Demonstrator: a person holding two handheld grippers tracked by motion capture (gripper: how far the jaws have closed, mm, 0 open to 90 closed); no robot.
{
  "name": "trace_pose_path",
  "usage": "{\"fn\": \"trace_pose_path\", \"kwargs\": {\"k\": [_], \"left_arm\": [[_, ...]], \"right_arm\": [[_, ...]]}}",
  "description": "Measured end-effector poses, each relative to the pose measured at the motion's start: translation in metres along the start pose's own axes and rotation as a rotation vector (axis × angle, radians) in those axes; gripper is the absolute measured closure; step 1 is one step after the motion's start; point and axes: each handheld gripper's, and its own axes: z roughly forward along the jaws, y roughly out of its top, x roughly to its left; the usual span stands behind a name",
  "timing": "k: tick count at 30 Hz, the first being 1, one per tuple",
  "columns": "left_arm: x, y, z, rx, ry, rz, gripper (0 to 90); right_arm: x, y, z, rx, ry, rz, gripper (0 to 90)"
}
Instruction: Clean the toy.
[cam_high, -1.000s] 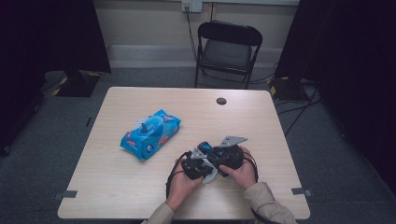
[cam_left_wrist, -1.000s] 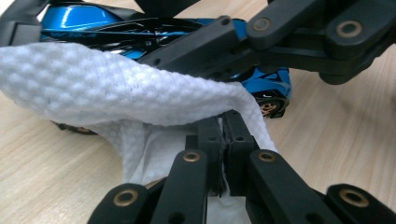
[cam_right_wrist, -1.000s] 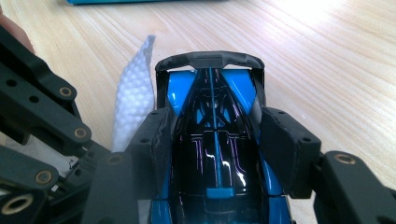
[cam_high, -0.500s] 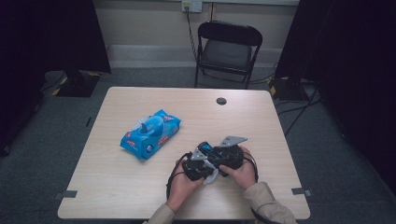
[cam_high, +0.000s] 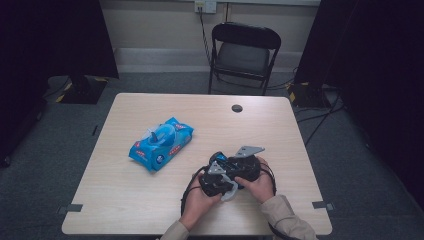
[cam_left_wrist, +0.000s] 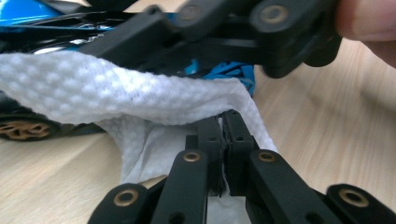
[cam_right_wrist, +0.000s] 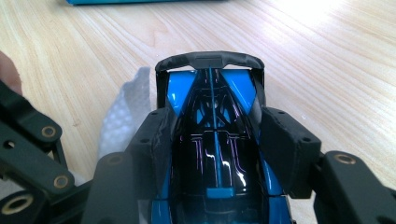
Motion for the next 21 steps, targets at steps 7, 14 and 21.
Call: {"fn": "trace_pose_path", "kwargs": {"k": [7,14,21], "left_arm": [[-0.003,-0.001,0.002,0.002,-0.027,0.0,88.0],[-0.008,0.0,0.005,0.0,-0.031,0.008,88.0],[-0.017,0.001,0.01,0.011,-0.059,0.027,88.1]], "right_arm": [[0.0,0.0,0.0,0.0,-0.001,-0.002,44.0],[0.0,0.0,0.0,0.0,-0.001,-0.001,44.0],[0.0,0.0,0.0,0.0,-0.003,-0.004,44.0]]}}
